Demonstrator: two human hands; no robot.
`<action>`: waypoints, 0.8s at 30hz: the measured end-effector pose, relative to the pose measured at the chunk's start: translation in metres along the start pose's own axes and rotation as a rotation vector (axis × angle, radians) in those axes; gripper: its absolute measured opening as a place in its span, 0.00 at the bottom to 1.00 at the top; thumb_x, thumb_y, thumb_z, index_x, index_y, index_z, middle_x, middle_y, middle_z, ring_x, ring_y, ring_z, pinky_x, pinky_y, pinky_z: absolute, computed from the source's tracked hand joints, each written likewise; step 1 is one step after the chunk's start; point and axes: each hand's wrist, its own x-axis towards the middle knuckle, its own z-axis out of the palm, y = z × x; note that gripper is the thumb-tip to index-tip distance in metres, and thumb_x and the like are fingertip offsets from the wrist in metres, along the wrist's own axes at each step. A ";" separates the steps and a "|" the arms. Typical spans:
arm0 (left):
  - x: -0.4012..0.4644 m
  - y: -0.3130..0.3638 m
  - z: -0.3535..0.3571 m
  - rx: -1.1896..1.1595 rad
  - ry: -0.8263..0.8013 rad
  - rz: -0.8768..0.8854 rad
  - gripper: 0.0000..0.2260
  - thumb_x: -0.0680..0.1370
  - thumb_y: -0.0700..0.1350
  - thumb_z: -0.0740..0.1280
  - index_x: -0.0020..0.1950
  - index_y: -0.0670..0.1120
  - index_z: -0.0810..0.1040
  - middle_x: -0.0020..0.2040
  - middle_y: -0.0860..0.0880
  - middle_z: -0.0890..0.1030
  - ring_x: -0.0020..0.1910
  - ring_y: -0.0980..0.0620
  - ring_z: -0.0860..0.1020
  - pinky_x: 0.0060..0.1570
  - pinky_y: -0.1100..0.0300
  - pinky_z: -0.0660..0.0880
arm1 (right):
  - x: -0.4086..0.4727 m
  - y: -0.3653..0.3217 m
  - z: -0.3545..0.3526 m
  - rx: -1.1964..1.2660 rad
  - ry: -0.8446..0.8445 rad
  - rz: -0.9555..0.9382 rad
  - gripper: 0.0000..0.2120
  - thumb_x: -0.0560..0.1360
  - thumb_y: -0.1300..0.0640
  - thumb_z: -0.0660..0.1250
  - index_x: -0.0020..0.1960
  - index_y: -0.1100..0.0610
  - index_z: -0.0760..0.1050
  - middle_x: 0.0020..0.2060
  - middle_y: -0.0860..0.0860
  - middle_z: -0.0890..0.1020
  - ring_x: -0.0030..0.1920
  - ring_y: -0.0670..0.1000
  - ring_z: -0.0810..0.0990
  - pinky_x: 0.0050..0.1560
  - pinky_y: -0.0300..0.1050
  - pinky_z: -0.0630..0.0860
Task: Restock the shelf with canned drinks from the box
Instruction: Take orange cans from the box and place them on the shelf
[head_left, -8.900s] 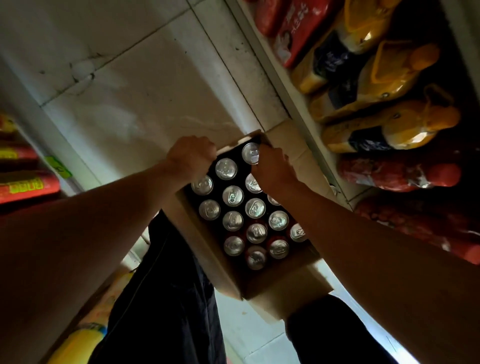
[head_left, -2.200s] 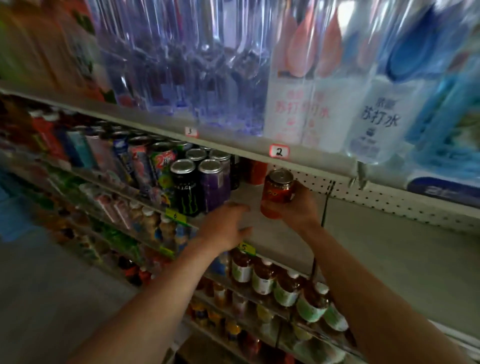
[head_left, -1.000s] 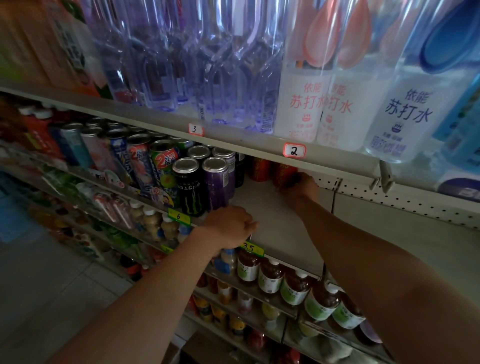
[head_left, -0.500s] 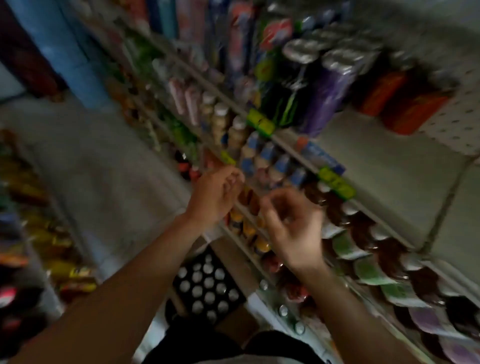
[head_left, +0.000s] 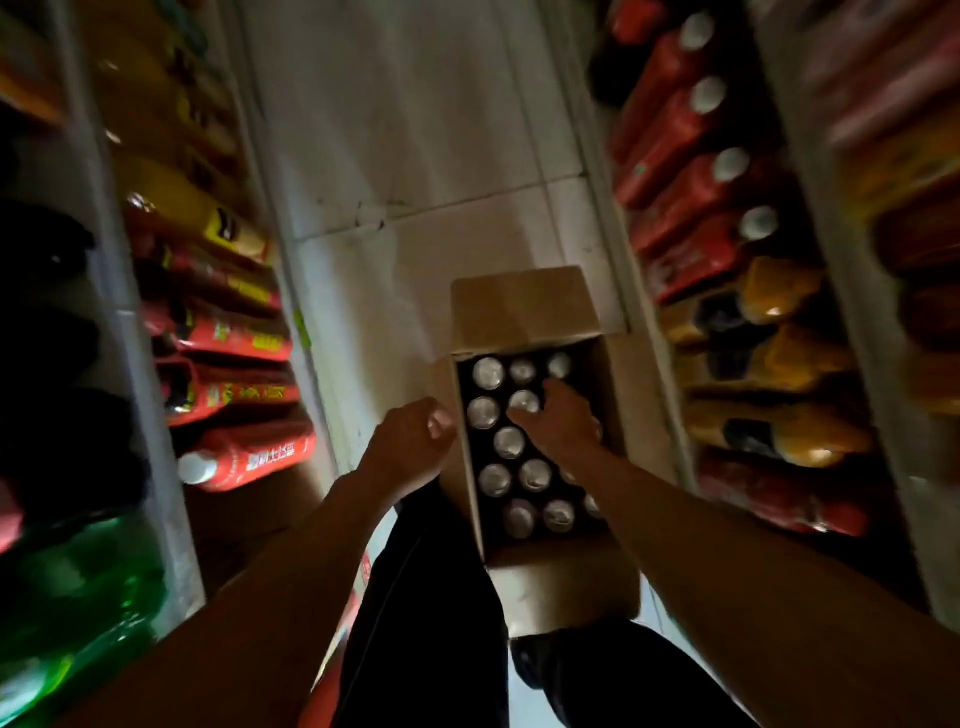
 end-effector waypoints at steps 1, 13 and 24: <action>0.019 -0.014 0.009 -0.020 -0.001 0.002 0.03 0.74 0.49 0.67 0.44 0.53 0.79 0.38 0.56 0.82 0.41 0.56 0.82 0.47 0.57 0.79 | 0.027 -0.003 0.020 -0.022 -0.010 0.012 0.31 0.68 0.40 0.72 0.65 0.55 0.71 0.56 0.51 0.78 0.59 0.54 0.77 0.52 0.42 0.68; 0.099 -0.077 0.053 -0.140 0.028 0.003 0.03 0.75 0.49 0.69 0.49 0.53 0.79 0.41 0.56 0.82 0.44 0.58 0.80 0.47 0.64 0.74 | 0.151 0.016 0.118 -0.325 0.109 -0.058 0.27 0.69 0.38 0.72 0.55 0.60 0.77 0.51 0.57 0.82 0.55 0.58 0.81 0.53 0.48 0.75; -0.014 0.152 -0.055 -0.055 -0.225 0.510 0.38 0.56 0.49 0.83 0.65 0.50 0.76 0.58 0.53 0.81 0.56 0.58 0.80 0.58 0.59 0.76 | -0.094 -0.072 -0.167 0.266 0.153 -0.149 0.25 0.61 0.34 0.72 0.37 0.58 0.82 0.32 0.52 0.83 0.37 0.50 0.83 0.38 0.50 0.78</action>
